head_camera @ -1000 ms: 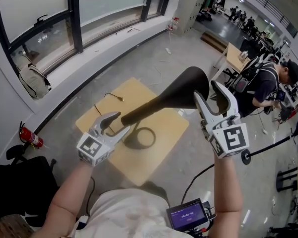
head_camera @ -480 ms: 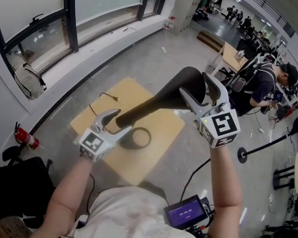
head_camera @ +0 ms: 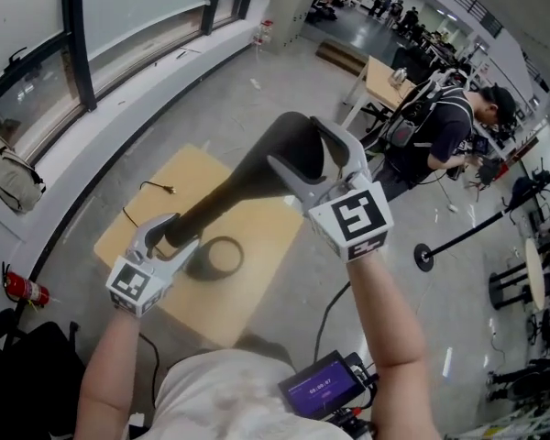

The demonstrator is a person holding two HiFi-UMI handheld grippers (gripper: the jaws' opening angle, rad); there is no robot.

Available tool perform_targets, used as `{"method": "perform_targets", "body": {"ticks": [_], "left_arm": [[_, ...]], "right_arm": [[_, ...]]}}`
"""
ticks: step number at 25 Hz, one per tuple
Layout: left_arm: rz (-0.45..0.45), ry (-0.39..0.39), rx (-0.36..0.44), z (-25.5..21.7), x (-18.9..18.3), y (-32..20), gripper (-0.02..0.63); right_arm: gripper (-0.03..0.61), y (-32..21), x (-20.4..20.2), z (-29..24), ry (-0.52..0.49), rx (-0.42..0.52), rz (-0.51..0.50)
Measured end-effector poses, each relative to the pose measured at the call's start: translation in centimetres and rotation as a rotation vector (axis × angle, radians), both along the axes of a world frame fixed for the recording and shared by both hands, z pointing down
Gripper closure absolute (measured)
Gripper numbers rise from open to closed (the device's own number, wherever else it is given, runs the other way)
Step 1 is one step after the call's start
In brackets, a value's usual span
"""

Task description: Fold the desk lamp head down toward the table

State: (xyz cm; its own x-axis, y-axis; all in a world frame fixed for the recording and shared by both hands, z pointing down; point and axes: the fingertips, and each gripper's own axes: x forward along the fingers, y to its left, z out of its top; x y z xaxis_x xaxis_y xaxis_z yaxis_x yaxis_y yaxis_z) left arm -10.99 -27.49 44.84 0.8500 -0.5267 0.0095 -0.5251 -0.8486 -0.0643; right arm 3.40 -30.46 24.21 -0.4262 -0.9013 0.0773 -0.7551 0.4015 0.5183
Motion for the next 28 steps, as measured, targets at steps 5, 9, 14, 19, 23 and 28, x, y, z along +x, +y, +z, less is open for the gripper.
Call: {"method": "perform_targets", "body": {"ticks": [5,9,14,19,23,28], "left_arm": [[0.014,-0.021,0.005,0.0,0.3,0.1,0.376],[0.023,-0.037,0.023,-0.3,0.9,0.1,0.377],[0.033,-0.071,0.015,-0.3,0.4,0.3,0.379],[0.036,-0.099,0.029,-0.4,0.2,0.4,0.38],[0.032,-0.125,0.032,-0.7,-0.5,0.4,0.382],[0.036,-0.14,0.022,-0.9,-0.4,0.4,0.382]], "right_arm": [[0.233,0.4,0.1,0.1,0.002,-0.004,0.003],[0.233,0.4,1.4,0.5,-0.019,-0.019,0.019],[0.235,0.3,1.6,1.1,-0.049,-0.029,0.029],[0.235,0.3,2.3,1.8,-0.086,-0.048,0.039],[0.233,0.0,2.2,2.2,-0.115,-0.064,0.036],[0.233,-0.1,2.6,2.4,-0.132,-0.075,0.038]]}}
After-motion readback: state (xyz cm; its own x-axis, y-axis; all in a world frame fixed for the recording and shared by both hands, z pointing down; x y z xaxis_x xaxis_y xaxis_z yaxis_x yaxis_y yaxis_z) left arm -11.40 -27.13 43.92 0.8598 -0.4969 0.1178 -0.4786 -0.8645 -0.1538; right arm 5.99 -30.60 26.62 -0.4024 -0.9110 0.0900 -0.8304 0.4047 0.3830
